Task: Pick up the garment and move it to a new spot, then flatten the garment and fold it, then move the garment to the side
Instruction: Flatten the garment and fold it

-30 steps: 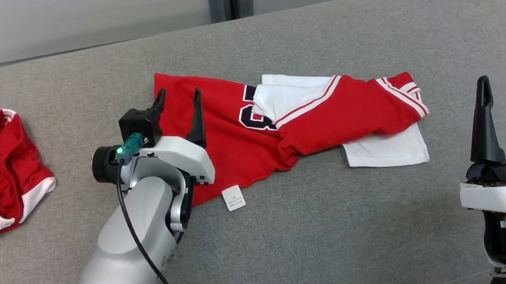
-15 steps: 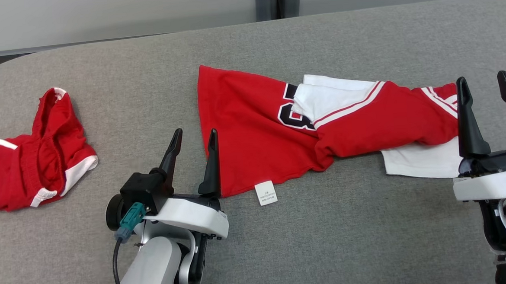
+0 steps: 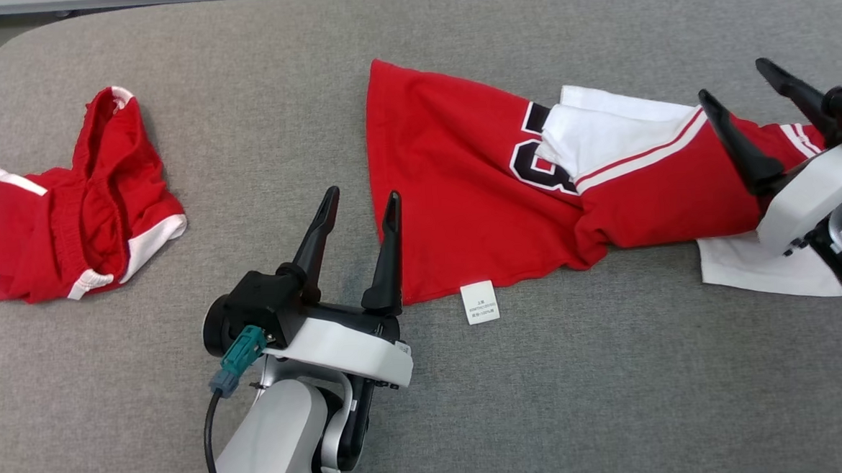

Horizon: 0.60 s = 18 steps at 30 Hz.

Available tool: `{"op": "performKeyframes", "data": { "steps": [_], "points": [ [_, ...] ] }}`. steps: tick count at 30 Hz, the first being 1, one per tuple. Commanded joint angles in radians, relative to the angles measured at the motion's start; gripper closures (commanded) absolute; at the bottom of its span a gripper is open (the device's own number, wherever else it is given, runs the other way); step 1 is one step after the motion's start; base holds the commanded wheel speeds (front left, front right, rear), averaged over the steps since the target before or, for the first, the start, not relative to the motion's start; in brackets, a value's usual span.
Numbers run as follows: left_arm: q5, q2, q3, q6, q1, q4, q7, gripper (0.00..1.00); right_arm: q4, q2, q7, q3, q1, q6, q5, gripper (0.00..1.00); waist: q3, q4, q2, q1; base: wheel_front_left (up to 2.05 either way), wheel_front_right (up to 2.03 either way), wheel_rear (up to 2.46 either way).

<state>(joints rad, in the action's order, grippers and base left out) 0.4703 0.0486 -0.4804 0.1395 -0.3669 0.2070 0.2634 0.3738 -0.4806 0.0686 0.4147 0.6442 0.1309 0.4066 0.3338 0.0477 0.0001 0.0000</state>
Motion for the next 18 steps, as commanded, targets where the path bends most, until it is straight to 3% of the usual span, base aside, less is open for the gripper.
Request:
{"op": "performKeyframes", "data": {
  "steps": [1, 8, 18],
  "points": [
    [0.011, 0.004, -0.007, 0.007, -0.020, -0.013, 0.001, 0.00, 0.024, -0.041, -0.013, 0.047, 0.051, 0.000, 0.041, 0.00, 0.026, 0.028, -0.0001, 0.0000, 0.00, 0.00, 0.00],
    [0.041, 0.004, -0.047, 0.031, -0.042, -0.047, 0.001, 0.00, 0.114, -0.170, -0.047, 0.312, 0.244, 0.000, 0.217, 0.00, 0.081, 0.086, -0.0001, 0.0000, 0.00, 0.00, 0.00],
    [0.073, 0.003, -0.089, 0.049, -0.062, -0.089, 0.001, 0.00, 0.144, -0.247, -0.057, 0.579, 0.428, 0.000, 0.467, 0.00, 0.139, 0.158, -0.0001, 0.0000, 0.00, 0.00, 0.00]
  ]
}}
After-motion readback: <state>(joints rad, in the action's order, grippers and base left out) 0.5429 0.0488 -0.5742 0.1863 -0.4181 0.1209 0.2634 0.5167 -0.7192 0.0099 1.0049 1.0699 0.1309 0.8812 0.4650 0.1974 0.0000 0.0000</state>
